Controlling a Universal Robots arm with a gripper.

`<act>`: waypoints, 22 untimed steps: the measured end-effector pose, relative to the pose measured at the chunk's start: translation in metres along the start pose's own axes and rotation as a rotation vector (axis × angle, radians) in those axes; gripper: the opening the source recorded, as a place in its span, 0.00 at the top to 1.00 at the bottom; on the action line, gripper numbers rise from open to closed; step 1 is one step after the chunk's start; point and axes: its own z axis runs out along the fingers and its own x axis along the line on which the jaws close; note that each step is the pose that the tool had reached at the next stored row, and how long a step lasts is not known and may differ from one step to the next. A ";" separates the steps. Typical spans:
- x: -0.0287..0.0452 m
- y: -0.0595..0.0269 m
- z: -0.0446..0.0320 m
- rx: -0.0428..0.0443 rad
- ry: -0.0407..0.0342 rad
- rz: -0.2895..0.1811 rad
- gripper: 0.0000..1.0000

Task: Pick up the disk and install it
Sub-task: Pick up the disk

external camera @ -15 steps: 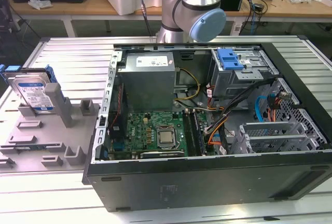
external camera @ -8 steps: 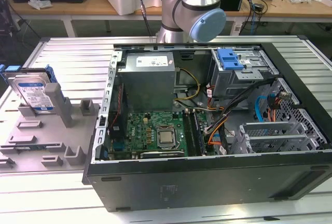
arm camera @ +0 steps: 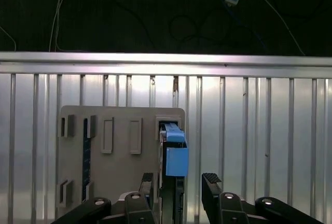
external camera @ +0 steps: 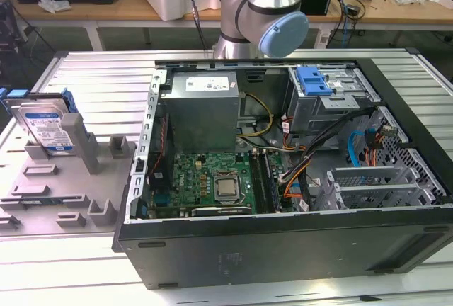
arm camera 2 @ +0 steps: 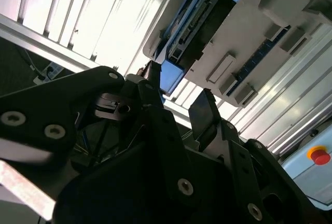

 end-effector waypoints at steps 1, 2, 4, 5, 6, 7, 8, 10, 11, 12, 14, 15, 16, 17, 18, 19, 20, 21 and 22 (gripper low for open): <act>0.0000 -0.0001 0.0008 0.0003 0.0000 0.000 0.50; 0.0000 -0.0001 0.0013 0.0005 0.0000 0.000 0.50; 0.0000 -0.0001 0.0027 0.0010 0.0000 0.000 0.50; 0.0000 -0.0001 0.0038 0.0012 0.0000 0.000 0.50; 0.0000 -0.0001 0.0044 0.0013 0.0000 0.000 0.50; 0.0000 -0.0001 0.0048 0.0013 0.0000 0.000 0.50; 0.0000 -0.0001 0.0054 0.0014 0.0000 0.000 0.50; 0.0000 -0.0001 0.0062 0.0014 0.0000 0.000 0.50; 0.0001 -0.0001 0.0066 0.0014 0.0000 0.000 0.50; 0.0001 -0.0001 0.0070 0.0015 0.0000 0.000 0.50; 0.0003 -0.0002 0.0081 0.0014 0.0000 0.000 0.50; 0.0003 -0.0002 0.0085 0.0014 0.0000 0.000 0.50; 0.0004 -0.0002 0.0090 0.0015 0.0000 0.000 0.50; 0.0004 -0.0002 0.0098 0.0015 0.0000 0.000 0.50; 0.0004 -0.0002 0.0103 0.0014 0.0000 0.000 0.50; 0.0004 -0.0003 0.0109 0.0015 0.0000 0.000 0.50; 0.0005 -0.0003 0.0119 0.0015 0.0000 0.000 0.50; 0.0005 -0.0003 0.0129 0.0015 0.0000 0.000 0.50; 0.0005 -0.0003 0.0136 0.0016 0.0000 0.000 0.50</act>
